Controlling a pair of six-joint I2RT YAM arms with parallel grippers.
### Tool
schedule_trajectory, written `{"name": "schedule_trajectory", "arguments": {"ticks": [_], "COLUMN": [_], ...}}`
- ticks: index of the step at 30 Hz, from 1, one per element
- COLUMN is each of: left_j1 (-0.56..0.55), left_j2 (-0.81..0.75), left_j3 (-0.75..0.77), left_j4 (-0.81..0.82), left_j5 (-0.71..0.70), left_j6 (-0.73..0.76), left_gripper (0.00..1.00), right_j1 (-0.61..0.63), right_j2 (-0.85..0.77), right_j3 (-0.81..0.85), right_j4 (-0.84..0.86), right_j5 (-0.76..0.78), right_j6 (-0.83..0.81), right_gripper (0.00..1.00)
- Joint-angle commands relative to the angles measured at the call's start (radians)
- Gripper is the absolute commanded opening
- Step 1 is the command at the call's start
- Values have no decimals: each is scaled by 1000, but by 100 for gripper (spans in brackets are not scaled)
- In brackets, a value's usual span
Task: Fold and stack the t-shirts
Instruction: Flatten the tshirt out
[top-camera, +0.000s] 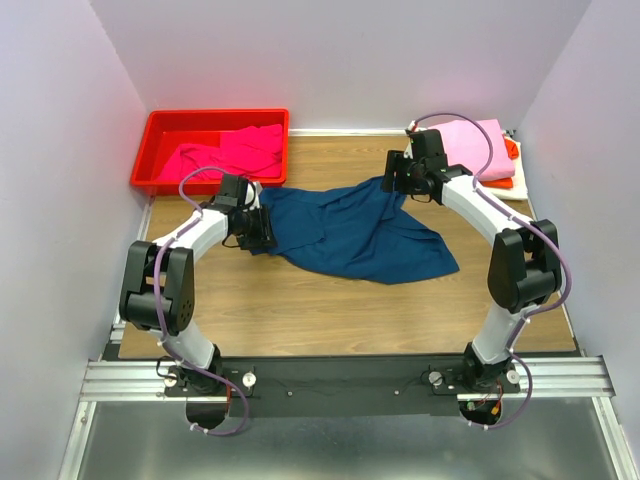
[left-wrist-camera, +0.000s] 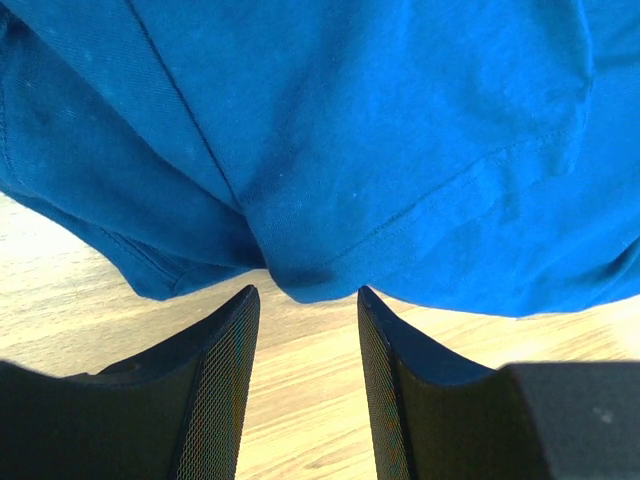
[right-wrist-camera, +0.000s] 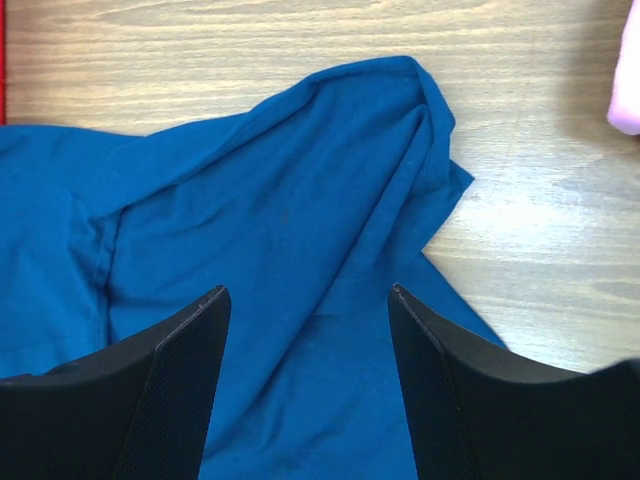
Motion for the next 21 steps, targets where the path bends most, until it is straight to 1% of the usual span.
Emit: {"name": "schedule_trajectory", "arguments": {"ticks": [1,8,10,13,16,17,18,21], "left_j1": [1,1,1,1,1,1,1,1], "left_j2": [30,46,61,50,44,47,49,41], "left_j3": [-8,-22,-24,-30,-33,-34,-36,-39], "left_j4": [22,54,55,65,75,75,77,65], "left_j5": [-25,-16,-9,-4,10,13,16,19], "left_j6": [-8,-8,-8,-9,-9,-8,-6,-8], "left_gripper": [51,49,46,41,34,31,23,22], "right_j1": [-6,-6,-6,-6,-6,-6,-6,-8], "right_j2": [-1,-16,-21,-25,-22,-24,-22,-22], "right_j3": [11,-9,-15,-20,-20,-20,-20,-20], "right_j4": [3,2,3,3,3,3,3,3], "right_j5": [-29,-21,-19,-15,-13,-15,-15,-15], "right_j6": [17,21,21,22,22,22,24,25], "right_gripper": [71,72,71,72,72,72,72,72]}}
